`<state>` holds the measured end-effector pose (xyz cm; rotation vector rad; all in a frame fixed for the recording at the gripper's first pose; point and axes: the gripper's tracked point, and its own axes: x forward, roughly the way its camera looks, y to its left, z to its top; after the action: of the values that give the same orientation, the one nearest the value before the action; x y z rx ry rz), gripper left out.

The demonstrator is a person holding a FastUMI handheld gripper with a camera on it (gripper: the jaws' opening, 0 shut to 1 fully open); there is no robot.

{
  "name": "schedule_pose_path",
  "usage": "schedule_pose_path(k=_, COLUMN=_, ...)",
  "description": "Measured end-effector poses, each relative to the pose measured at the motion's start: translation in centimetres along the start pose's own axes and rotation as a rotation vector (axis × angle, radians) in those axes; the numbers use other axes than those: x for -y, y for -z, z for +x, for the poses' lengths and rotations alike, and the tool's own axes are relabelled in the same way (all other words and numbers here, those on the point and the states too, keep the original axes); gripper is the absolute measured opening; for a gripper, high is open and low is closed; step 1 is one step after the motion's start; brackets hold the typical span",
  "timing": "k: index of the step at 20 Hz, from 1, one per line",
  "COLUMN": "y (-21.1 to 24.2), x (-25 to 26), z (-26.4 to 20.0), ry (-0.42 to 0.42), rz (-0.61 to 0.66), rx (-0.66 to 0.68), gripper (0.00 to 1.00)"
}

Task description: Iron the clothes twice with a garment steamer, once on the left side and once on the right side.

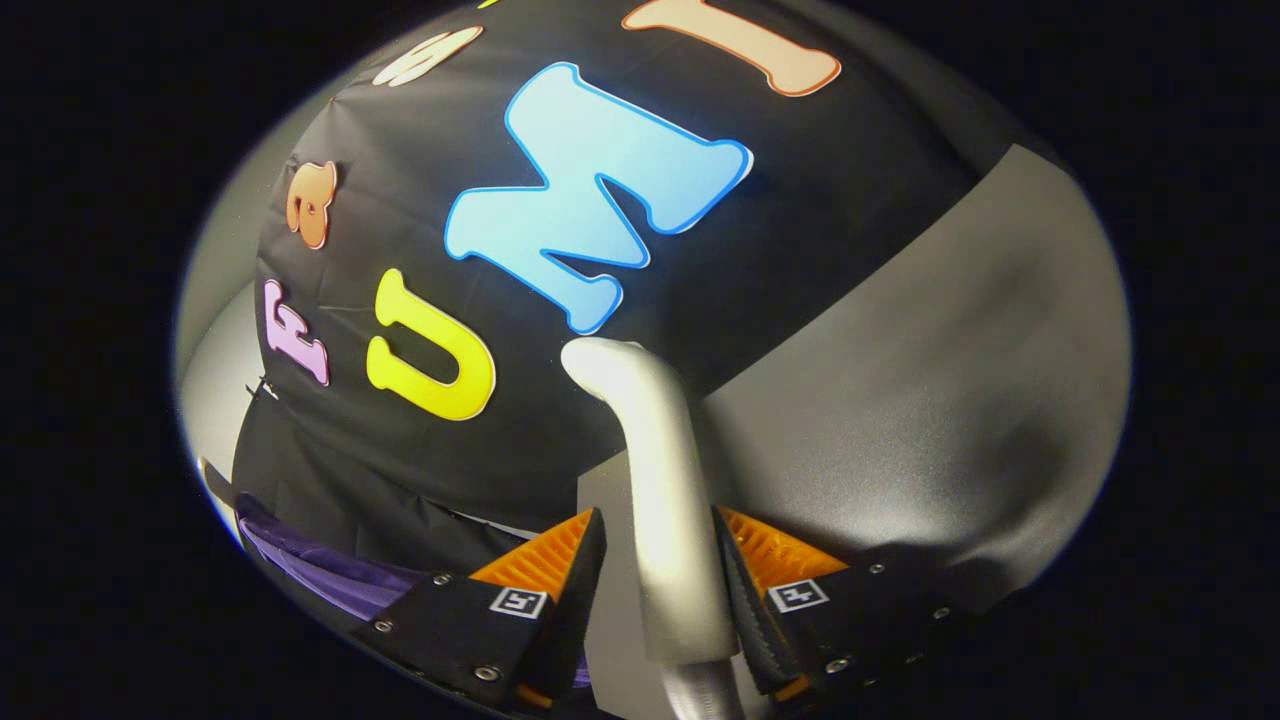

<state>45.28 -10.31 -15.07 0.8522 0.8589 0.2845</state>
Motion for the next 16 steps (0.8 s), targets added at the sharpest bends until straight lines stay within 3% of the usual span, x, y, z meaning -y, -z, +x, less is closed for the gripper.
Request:
schedule_pose_path(k=2, y=0.3, x=0.1, z=0.1, ry=-0.017, rz=0.04, rx=-0.033, gripper=0.49)
schedule_pose_path(k=7, y=0.4, x=-0.1, z=0.0, ry=-0.051, rz=0.07, rx=-0.043, gripper=0.39)
schedule_pose_path(k=11, y=0.5, x=-0.4, z=0.0, ry=-0.077, rz=0.114, rx=-0.048, gripper=0.35)
schedule_pose_path(k=16, y=0.8, x=-1.0, z=-1.1, ry=-0.054, rz=0.074, rx=-0.027, gripper=0.32)
